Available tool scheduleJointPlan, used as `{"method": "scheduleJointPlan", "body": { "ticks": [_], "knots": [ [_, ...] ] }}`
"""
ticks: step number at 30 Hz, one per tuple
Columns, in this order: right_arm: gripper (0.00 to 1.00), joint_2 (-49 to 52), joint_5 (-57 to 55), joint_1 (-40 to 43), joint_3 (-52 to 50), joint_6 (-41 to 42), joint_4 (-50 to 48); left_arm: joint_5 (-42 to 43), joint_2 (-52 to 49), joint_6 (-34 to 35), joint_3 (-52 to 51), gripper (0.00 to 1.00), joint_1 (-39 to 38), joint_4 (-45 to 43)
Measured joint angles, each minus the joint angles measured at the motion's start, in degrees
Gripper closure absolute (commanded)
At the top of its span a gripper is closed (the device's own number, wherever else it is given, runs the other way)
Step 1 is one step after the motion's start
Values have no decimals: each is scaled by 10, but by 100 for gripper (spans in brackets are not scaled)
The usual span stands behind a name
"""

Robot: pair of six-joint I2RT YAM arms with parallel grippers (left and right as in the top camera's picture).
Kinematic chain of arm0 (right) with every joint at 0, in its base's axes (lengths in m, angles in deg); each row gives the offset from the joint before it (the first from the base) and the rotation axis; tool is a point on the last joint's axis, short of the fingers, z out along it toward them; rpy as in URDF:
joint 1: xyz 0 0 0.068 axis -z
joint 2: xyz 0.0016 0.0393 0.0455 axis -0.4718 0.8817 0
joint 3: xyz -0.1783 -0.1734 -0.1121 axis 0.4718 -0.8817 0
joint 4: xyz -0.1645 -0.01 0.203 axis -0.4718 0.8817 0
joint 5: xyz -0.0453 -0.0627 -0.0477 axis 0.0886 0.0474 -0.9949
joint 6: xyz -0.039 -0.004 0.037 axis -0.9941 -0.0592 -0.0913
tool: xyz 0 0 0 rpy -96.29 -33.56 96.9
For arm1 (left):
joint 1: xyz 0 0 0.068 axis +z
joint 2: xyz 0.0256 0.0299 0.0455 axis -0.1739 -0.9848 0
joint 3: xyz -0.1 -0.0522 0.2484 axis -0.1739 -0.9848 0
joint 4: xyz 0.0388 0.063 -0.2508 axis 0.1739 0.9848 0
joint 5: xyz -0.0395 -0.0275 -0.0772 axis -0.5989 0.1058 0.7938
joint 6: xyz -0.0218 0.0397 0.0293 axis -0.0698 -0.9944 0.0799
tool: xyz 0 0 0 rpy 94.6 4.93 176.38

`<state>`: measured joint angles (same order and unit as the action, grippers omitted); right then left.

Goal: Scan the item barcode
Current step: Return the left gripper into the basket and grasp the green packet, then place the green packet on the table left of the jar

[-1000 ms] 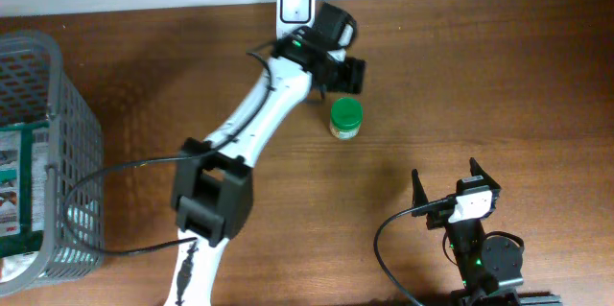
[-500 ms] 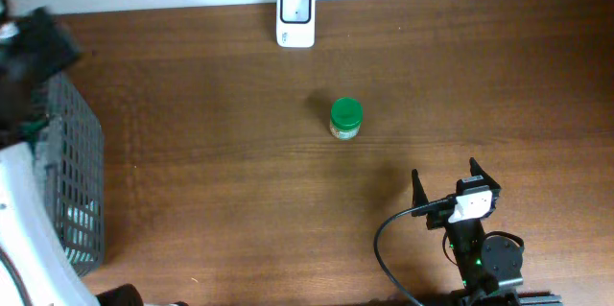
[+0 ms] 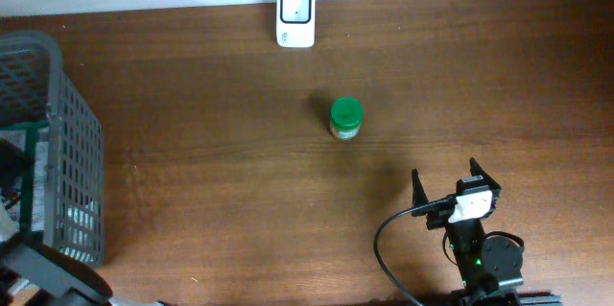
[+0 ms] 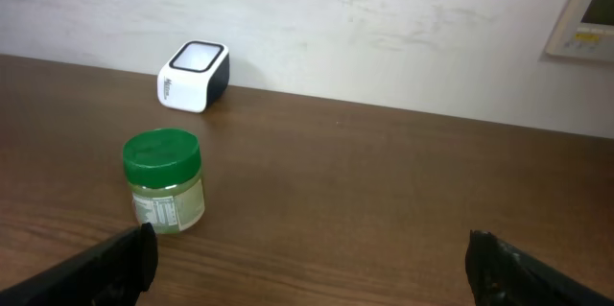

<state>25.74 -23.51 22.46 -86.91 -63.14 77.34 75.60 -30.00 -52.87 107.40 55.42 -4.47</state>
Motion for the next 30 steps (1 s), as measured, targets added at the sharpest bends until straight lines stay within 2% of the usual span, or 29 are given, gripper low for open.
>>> {"method": "scheduleJointPlan", "body": {
  "ticks": [3, 6, 8, 9, 11, 13, 14, 18, 20, 23, 26, 30],
  "knots": [
    [2, 0, 0, 0, 0, 0, 0, 8, -33, -97, -28, 9, 0, -35],
    [2, 0, 0, 0, 0, 0, 0, 9, -45, -164, -30, 7, 0, -60],
    [2, 0, 0, 0, 0, 0, 0, 8, -47, -190, -30, 11, 0, -73],
    [2, 0, 0, 0, 0, 0, 0, 9, -51, -193, -30, 17, 0, -73],
    [2, 0, 0, 0, 0, 0, 0, 13, -80, -204, -29, 38, -1, -71],
    [2, 0, 0, 0, 0, 0, 0, 11, -100, -211, -28, 71, -2, -72],
    [2, 0, 0, 0, 0, 0, 0, 10, -100, -214, -28, 79, -1, -71],
    [2, 0, 0, 0, 0, 0, 0, 15, -94, -214, -7, 82, -3, -57],
    [2, 0, 0, 0, 0, 0, 0, 19, -94, -202, 2, 94, -3, -49],
    [2, 0, 0, 0, 0, 0, 0, 44, -78, -181, 12, 96, -3, -46],
    [2, 0, 0, 0, 0, 0, 0, 97, -9, -163, 37, 99, -3, -53],
    [2, 0, 0, 0, 0, 0, 0, 168, 104, -88, 53, 100, -3, -81]
  ]
}}
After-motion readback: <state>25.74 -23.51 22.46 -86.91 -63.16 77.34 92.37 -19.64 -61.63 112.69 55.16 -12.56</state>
